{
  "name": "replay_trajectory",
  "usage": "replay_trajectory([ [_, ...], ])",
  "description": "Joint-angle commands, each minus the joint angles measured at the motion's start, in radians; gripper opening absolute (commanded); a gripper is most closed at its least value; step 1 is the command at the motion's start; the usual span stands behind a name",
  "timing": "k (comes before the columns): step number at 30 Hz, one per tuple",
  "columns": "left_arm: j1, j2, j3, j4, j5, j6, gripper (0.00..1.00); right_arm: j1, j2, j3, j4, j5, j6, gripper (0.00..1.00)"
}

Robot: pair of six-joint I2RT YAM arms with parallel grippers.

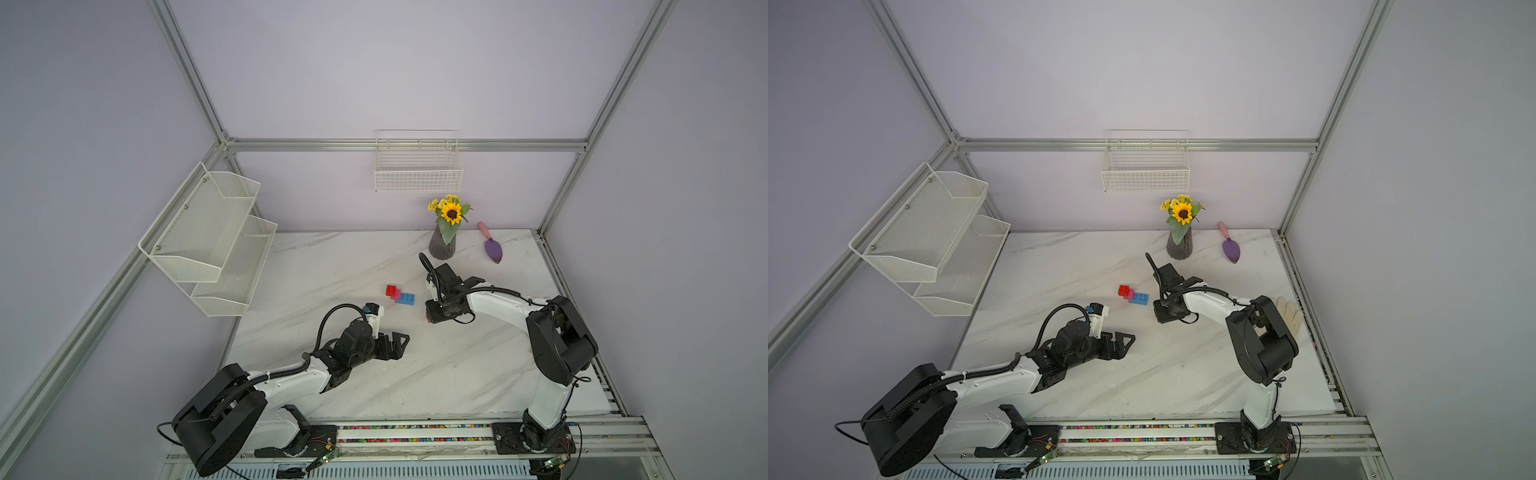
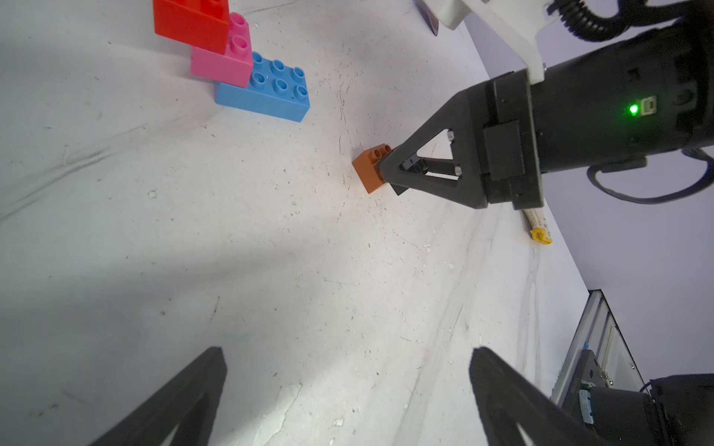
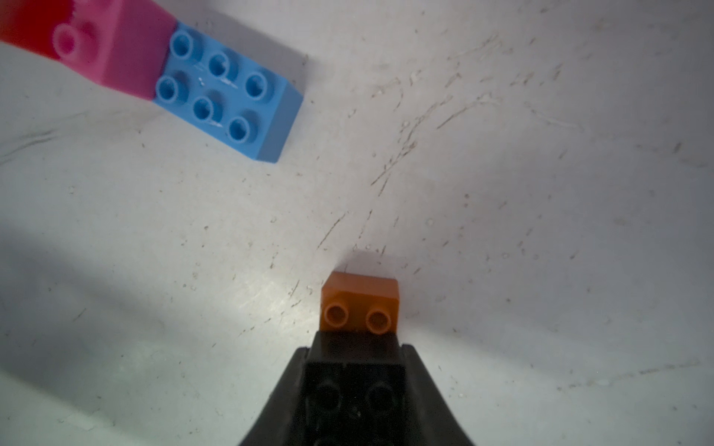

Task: Assemble the letter v with lego
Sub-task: Assemble the lego brick with the lego brick.

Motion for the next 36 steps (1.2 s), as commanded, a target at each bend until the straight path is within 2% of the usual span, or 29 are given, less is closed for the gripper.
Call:
replay_trajectory([
  [1,0.002,-0.001,-0.003,0.053,0.012,-0.004,1.0,0.016,0.048,0.02,-0.083,0.025,0.033,0.13],
  [7,0.002,-0.003,0.001,0.05,0.015,-0.001,1.0,0.039,0.071,0.026,-0.114,0.055,0.075,0.13],
  [18,0.002,-0.009,-0.006,0.058,0.022,-0.008,1.0,0.041,0.008,-0.024,-0.137,0.06,0.105,0.13],
  [27,0.004,-0.004,0.001,0.069,0.032,-0.018,1.0,0.041,0.048,0.005,-0.147,0.025,0.062,0.13],
  [36,0.004,-0.058,-0.005,0.02,0.002,-0.004,1.0,0.041,0.088,-0.004,-0.182,0.029,-0.007,0.13],
])
